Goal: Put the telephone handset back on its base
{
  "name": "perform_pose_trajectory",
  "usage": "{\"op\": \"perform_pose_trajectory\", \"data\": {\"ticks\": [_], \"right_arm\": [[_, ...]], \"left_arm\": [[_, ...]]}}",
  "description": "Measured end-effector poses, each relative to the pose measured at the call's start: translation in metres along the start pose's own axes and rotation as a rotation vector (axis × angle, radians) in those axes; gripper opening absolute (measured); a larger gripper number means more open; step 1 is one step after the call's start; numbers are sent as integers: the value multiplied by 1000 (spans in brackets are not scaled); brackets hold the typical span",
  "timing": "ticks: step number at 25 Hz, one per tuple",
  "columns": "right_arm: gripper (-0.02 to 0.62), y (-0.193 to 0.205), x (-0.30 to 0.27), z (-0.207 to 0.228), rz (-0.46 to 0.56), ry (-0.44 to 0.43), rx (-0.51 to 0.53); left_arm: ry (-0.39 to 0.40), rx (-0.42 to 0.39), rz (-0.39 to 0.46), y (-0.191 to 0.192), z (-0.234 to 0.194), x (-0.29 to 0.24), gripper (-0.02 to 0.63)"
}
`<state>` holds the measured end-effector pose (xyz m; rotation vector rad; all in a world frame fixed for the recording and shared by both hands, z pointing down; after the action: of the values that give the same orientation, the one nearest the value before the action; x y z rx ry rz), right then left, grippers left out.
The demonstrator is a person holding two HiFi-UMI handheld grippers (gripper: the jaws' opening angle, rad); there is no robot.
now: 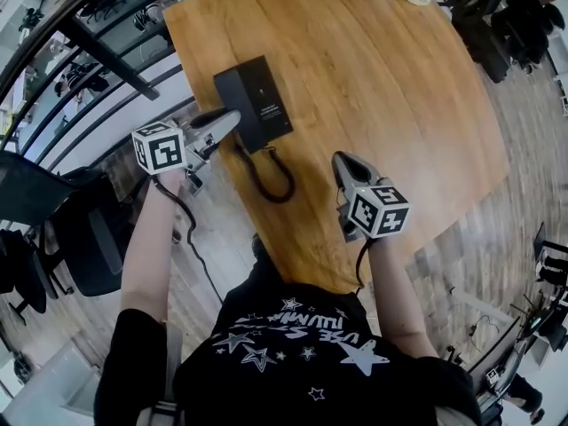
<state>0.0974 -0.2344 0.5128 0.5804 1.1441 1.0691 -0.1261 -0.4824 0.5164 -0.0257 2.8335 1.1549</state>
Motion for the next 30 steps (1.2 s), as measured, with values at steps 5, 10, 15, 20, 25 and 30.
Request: {"op": "perform_pose_trajectory", "data": {"ticks": [5, 10, 15, 20, 25, 30], "right_arm": [[0, -2, -6, 8, -12, 0, -4], [0, 1, -9, 11, -13, -5, -14], [0, 1, -11, 12, -15, -9, -26], [0, -1, -10, 11, -13, -14, -24], [0, -1, -9, 11, -9, -13, -26], [0, -3, -9, 12, -7, -11, -27]], "left_arm": [[15, -39, -22, -5, -10, -7, 75], [21, -82, -40, -4, -13, -6, 75], [29, -104, -23, -2, -15, -5, 75], [33, -130, -32, -1, -13, -6, 77], [-10, -131, -67, 4, -22, -6, 86], [-48, -100, -60, 4, -30, -7, 92]]}}
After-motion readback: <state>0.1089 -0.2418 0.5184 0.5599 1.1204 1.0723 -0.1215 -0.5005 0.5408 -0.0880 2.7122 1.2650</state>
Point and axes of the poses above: the fingertips, and each gripper's own axes: x backward along the fingers, z to its right, y out of its underside, the point moved 8 cm from there along x, backward along the fingers, and after that the axes turned 7 degrees about z, right-handed, at the moved point
